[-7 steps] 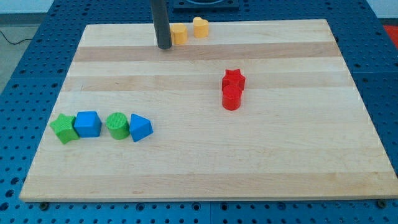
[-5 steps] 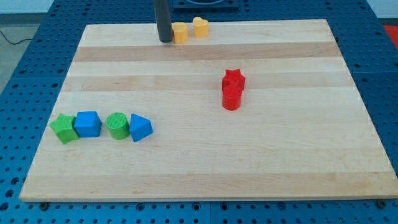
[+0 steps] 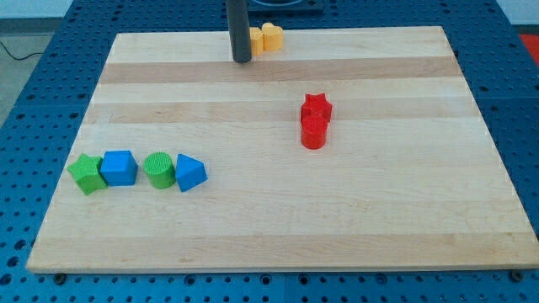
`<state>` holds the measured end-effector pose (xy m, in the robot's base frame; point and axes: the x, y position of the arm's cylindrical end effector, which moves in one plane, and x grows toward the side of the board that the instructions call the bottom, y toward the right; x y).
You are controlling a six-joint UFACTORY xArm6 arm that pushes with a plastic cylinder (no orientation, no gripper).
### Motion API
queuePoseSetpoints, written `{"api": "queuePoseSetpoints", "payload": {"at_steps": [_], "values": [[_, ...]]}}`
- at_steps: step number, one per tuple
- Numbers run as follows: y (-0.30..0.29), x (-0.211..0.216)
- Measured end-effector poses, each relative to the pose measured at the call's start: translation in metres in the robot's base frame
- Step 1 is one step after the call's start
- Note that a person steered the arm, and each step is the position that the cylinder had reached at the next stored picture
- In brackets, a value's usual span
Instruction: Move the yellow hexagon to the left of yellow heart
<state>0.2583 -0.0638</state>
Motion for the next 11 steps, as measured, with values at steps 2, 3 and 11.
{"api": "queuePoseSetpoints", "payload": {"at_steps": [2,3,11], "values": [[0.000,-0.014],[0.018,0.009],[-0.010,0.144]]}}
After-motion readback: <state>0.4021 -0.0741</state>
